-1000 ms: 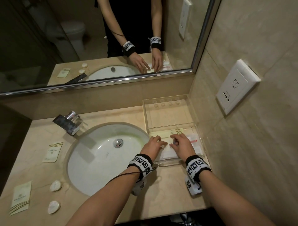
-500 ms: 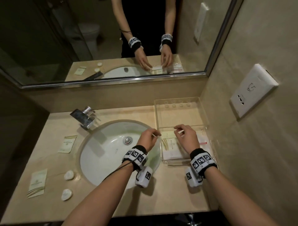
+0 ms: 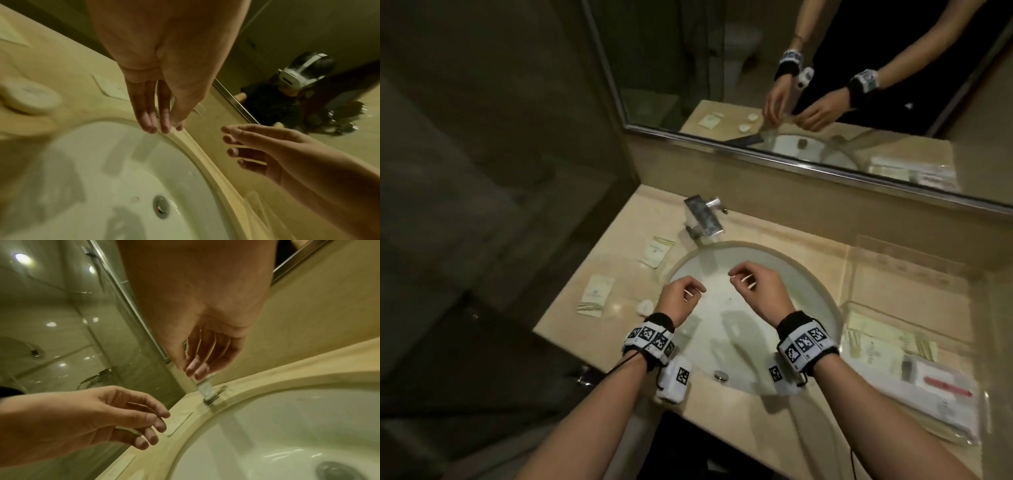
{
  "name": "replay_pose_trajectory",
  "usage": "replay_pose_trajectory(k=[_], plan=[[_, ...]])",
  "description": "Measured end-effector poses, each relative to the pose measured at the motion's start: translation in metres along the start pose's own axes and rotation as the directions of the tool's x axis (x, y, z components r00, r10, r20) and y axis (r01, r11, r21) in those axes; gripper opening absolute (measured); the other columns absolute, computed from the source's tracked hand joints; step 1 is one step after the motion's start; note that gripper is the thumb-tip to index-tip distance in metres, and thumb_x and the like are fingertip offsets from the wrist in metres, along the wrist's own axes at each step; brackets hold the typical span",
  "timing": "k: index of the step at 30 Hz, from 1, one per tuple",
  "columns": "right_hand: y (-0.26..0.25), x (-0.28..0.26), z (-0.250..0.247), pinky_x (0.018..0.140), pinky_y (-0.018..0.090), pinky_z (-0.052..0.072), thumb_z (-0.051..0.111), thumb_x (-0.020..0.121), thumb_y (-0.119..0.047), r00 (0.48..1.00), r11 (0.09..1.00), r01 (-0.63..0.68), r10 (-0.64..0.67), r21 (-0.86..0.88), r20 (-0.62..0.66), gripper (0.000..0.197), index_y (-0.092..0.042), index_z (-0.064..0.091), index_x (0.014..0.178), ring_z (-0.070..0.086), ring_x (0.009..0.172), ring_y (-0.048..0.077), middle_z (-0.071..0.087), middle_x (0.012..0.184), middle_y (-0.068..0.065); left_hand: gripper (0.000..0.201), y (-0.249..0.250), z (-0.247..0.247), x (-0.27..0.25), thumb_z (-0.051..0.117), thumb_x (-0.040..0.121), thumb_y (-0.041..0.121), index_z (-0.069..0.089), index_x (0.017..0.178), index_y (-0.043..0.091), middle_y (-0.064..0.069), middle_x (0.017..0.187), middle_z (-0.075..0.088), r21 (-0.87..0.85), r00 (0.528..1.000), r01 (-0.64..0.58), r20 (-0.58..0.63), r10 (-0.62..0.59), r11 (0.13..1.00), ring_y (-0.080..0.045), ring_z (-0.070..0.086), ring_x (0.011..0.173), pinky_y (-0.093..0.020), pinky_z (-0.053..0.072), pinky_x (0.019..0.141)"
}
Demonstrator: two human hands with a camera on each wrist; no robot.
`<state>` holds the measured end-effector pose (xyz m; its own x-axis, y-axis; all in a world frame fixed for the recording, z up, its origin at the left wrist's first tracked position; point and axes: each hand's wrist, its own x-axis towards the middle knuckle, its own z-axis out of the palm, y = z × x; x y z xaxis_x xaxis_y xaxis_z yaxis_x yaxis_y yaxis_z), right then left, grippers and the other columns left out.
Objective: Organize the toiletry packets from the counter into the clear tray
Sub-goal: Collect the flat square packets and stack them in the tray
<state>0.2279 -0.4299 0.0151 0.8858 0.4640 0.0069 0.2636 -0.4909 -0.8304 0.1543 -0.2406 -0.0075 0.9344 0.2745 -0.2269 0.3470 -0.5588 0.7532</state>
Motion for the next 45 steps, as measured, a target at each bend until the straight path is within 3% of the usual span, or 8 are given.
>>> replay_pose_trajectory(k=[6,11,15,24,33,37,40,45], plan=[[-0.033,0.049,0.087,0.067,0.020,0.049,0.062,0.090,-0.018,0.974,0.999,0.034,-0.029,-0.021,0.223,0.008,-0.017,0.068,0.094,0.062,0.071,0.012,0.068,0.085,-0.005,0.022,-0.073,-0.068,-0.012,0.053,0.084,0.000,0.071,0.089,0.013,-0.006,0.083,0.069,-0.066,0.951,0.252,-0.166,-0.260,0.965,-0.012,0.055,0.067,-0.010,0.041,0.056],[-0.049,0.093,0.143,0.070,0.024,0.047,0.064,0.088,-0.018,0.942,0.991,0.055,-0.013,-0.119,0.334,0.010,-0.014,0.066,0.098,0.059,0.069,0.010,0.066,0.086,-0.005,0.017,-0.117,-0.113,-0.008,0.058,0.083,0.002,0.071,0.089,0.012,-0.005,0.088,0.070,-0.119,0.882,0.378,-0.256,-0.396,0.918,-0.016,0.062,0.077,-0.028,0.055,0.073],[-0.048,0.125,0.176,0.082,0.032,0.052,0.070,0.085,-0.022,0.945,0.975,-0.014,0.086,-0.222,0.316,0.021,-0.013,0.065,0.104,0.064,0.087,0.020,0.066,0.103,0.004,0.011,-0.148,-0.134,0.005,0.066,0.079,0.008,0.067,0.089,0.013,-0.006,0.087,0.068,-0.141,0.838,0.454,-0.269,-0.476,0.880,-0.024,0.066,0.084,-0.034,0.056,0.083],[-0.050,0.171,0.204,0.104,0.045,0.037,0.072,0.081,-0.029,0.963,0.836,-0.148,0.244,-0.529,0.117,0.060,-0.014,0.047,0.133,0.046,0.124,0.032,0.047,0.138,0.010,0.061,-0.181,-0.141,0.030,0.084,0.067,0.024,0.051,0.116,0.012,-0.011,0.126,0.047,0.037,0.789,0.563,-0.323,-0.523,0.826,-0.031,0.046,0.118,-0.041,0.040,0.105],[-0.050,0.176,0.216,0.106,0.045,0.034,0.081,0.068,-0.049,0.912,0.733,-0.253,0.398,-0.631,0.097,0.081,-0.009,0.046,0.129,0.045,0.123,0.035,0.049,0.132,0.016,0.059,-0.191,-0.145,0.031,0.083,0.066,0.035,0.055,0.112,0.009,-0.015,0.116,0.056,0.086,0.789,0.588,-0.279,-0.547,0.804,-0.032,0.047,0.115,-0.039,0.041,0.101],[-0.047,0.170,0.215,0.100,0.044,0.042,0.075,0.074,-0.049,0.896,0.793,-0.314,0.429,-0.522,0.114,0.060,-0.014,0.053,0.118,0.051,0.116,0.035,0.057,0.123,0.013,0.050,-0.186,-0.144,0.026,0.074,0.081,0.029,0.056,0.120,0.006,-0.015,0.124,0.053,0.011,0.817,0.541,-0.245,-0.522,0.841,-0.030,0.053,0.114,-0.035,0.044,0.097],[-0.047,0.162,0.209,0.091,0.046,0.049,0.074,0.078,-0.040,0.904,0.887,-0.382,0.417,-0.260,0.094,0.035,-0.018,0.055,0.097,0.063,0.101,0.032,0.068,0.105,0.009,0.049,-0.177,-0.145,0.022,0.068,0.086,0.028,0.053,0.127,0.006,-0.014,0.129,0.058,-0.062,0.827,0.512,-0.231,-0.512,0.857,-0.029,0.056,0.117,-0.034,0.046,0.096],[-0.065,0.149,0.179,0.085,0.047,0.056,0.077,0.077,-0.026,0.942,0.936,-0.333,0.327,0.116,0.069,0.030,-0.015,0.060,0.100,0.068,0.091,0.027,0.071,0.101,0.010,0.044,-0.143,-0.148,0.023,0.069,0.086,0.027,0.058,0.123,0.004,-0.012,0.124,0.063,-0.198,0.856,0.408,-0.255,-0.449,0.891,-0.027,0.057,0.117,-0.033,0.046,0.098]])
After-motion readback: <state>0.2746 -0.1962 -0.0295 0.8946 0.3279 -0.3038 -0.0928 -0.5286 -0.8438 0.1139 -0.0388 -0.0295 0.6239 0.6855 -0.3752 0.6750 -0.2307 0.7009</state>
